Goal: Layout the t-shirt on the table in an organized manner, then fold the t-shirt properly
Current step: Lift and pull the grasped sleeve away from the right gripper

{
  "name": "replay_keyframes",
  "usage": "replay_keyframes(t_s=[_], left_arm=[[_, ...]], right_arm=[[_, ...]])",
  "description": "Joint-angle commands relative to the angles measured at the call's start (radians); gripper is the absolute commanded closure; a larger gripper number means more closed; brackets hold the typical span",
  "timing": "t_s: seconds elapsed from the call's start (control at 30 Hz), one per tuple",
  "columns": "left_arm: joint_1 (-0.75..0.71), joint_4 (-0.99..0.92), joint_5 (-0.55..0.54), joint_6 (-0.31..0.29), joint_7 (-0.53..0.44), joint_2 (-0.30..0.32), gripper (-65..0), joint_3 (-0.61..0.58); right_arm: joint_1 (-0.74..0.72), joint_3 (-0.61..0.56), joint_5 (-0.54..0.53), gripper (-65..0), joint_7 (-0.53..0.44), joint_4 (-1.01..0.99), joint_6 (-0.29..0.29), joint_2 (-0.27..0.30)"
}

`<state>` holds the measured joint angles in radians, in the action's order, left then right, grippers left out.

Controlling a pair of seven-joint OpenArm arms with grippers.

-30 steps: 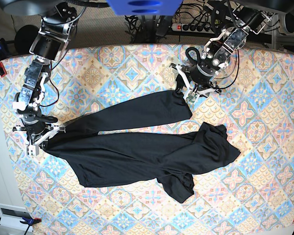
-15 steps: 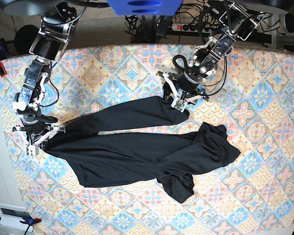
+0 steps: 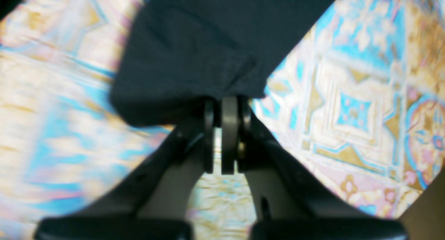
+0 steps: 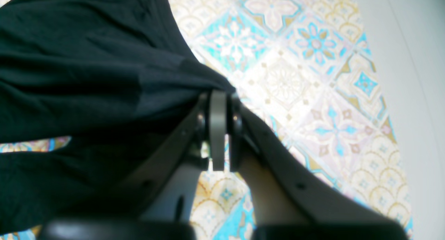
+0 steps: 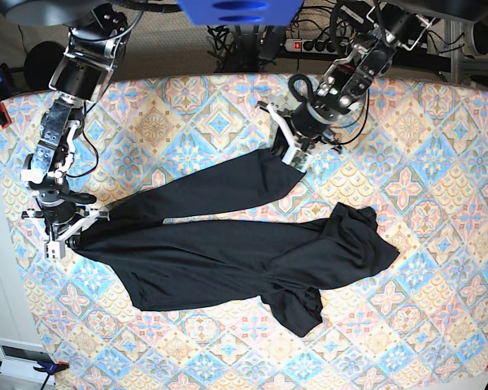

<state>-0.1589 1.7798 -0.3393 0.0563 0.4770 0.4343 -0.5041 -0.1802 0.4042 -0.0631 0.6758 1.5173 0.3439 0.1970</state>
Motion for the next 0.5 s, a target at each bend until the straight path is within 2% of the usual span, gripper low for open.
replay_keyframes(t_s=[0.0, 0.27, 0.37, 0.47], left_arm=[[-0.003, 0.050, 0.007, 0.006, -0.036, 0.034, 0.0, 0.035], [-0.153, 0.251, 0.009, 0.006, -0.034, 0.191, 0.0, 0.215], [-0.199, 0.266, 0.016, 0.006, -0.034, 0.248, 0.0, 0.266], [-0.233, 0.266, 0.116, 0.006, -0.033, 0.295, 0.0, 0.272]], right_arm=[[-0.025, 0.003, -0.010, 0.0, -0.028, 0.018, -0.003, 0.014], [-0.022, 0.003, -0.010, 0.0, -0.028, 0.022, -0.003, 0.014], [-0.022, 0.003, -0.010, 0.0, -0.028, 0.024, -0.003, 0.014], [-0.020, 0.003, -0.010, 0.0, -0.028, 0.025, -0.003, 0.014]])
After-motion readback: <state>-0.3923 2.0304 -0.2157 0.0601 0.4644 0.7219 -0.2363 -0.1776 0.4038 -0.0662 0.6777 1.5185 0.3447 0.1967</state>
